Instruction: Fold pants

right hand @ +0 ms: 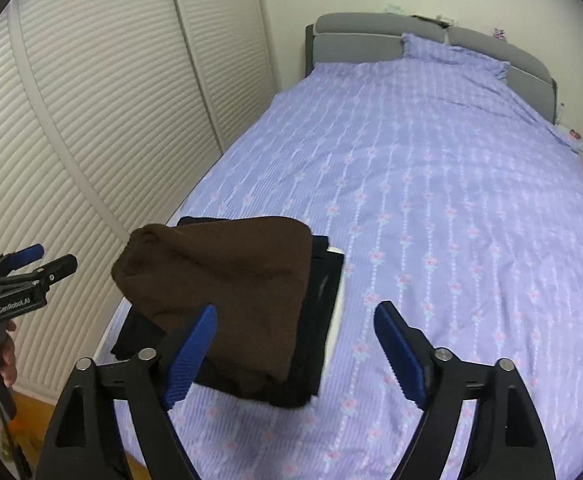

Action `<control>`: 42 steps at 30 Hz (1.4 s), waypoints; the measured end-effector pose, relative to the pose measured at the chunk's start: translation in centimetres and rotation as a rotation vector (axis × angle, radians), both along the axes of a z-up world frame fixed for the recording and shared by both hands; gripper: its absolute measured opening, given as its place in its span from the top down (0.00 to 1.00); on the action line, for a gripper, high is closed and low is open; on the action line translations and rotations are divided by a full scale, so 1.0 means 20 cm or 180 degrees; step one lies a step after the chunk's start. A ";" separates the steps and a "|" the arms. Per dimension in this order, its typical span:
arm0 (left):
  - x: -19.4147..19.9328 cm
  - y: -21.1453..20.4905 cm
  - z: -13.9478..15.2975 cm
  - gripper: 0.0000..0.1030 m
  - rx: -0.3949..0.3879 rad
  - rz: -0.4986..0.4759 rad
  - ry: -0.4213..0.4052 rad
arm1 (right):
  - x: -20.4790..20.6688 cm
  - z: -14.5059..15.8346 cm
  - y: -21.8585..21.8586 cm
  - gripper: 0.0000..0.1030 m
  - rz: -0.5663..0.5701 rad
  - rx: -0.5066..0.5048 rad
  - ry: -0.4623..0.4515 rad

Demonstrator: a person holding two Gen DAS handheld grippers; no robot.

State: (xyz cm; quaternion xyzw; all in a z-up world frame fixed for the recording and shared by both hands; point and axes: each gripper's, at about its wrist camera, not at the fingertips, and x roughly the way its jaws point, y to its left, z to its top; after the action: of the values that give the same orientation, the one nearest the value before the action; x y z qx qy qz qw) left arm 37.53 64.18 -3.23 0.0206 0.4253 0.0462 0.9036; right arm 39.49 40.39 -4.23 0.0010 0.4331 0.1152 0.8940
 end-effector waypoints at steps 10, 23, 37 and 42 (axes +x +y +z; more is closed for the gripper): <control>-0.38 -0.49 0.18 0.01 -0.0078 -0.0339 -0.0195 | -0.48 0.25 -0.37 0.11 -0.0273 -0.0055 -0.0389; -0.94 -1.13 0.35 0.00 -0.0131 -0.0374 -0.0502 | -1.04 0.39 -0.93 0.09 -0.0441 -0.0137 -0.0566; -1.41 -1.64 0.46 0.00 -0.0174 -0.0555 -0.0551 | -1.55 0.48 -1.38 0.09 -0.0604 -0.0159 -0.0649; -1.45 -1.74 0.48 0.00 -0.0176 -0.0661 -0.0567 | -1.64 0.50 -1.47 0.09 -0.0732 -0.0149 -0.0688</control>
State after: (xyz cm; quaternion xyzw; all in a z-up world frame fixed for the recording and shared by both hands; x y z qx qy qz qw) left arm 8.49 29.43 6.45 0.0354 0.3400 -0.0577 0.9380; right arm 6.60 10.98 5.82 0.0173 0.3339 0.0014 0.9424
